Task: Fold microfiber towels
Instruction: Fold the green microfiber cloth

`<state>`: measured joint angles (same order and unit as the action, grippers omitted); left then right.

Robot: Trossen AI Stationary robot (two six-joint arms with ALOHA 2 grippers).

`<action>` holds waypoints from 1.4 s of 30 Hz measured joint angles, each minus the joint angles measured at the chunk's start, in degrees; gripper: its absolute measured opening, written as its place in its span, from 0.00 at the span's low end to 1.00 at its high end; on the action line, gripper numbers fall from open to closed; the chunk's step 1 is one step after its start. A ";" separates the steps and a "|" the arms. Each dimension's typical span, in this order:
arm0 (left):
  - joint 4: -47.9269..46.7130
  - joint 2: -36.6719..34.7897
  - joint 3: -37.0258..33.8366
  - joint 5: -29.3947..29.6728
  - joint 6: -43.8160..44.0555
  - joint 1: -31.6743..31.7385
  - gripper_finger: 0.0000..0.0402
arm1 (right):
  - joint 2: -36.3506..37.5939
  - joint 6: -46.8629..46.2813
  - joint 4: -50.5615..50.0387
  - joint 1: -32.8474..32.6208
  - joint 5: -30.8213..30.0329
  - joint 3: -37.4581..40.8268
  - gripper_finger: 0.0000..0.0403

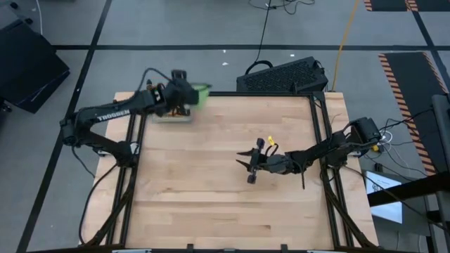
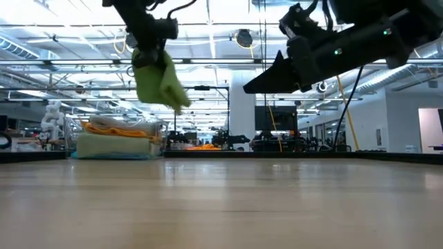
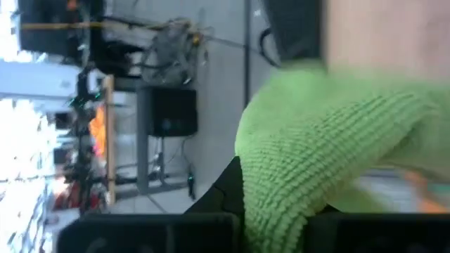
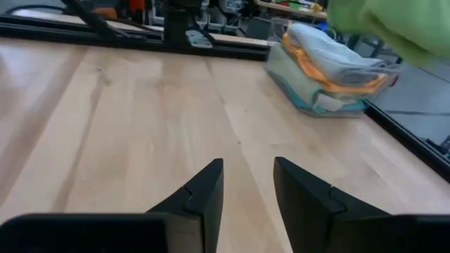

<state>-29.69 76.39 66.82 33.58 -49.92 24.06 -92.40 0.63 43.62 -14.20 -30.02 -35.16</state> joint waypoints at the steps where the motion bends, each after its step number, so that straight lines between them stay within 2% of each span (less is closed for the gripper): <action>1: 0.62 0.00 0.12 -0.73 -0.81 1.82 0.04 | -0.06 -0.03 0.04 0.37 0.12 0.00 0.29; 6: -0.38 0.05 0.12 -3.78 -3.52 9.02 0.01 | -0.04 -0.09 0.36 3.35 0.24 0.00 0.29; 11: -1.64 0.07 0.12 -6.47 -2.30 13.58 0.04 | -0.04 -0.87 2.59 8.68 1.71 -0.02 0.29; 16: -3.56 0.07 0.12 -7.50 -0.47 15.37 0.01 | -0.07 -1.87 6.26 17.62 13.66 -1.95 0.31; 19: -5.18 0.07 0.12 -7.62 1.10 15.84 0.03 | -0.09 -2.52 1.06 22.05 19.54 -7.00 0.34; 25: -8.74 0.09 0.12 -8.05 3.46 15.63 0.01 | -3.38 0.34 -13.73 29.00 32.75 -22.22 0.40; 30: -10.24 0.09 0.12 -7.41 3.87 15.16 0.03 | -7.47 3.19 -14.30 33.12 40.70 -28.61 0.41; 35: -12.54 -0.74 0.12 -7.87 4.14 14.15 0.02 | -8.66 4.10 -14.38 34.14 42.27 -28.44 0.41; 42: -14.71 -4.48 0.58 -6.73 11.85 11.03 0.01 | -6.60 4.15 -16.58 33.07 39.97 -27.43 0.43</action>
<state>-44.39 71.92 67.40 26.85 -38.07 35.10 -99.00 4.78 27.04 18.87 9.95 -62.59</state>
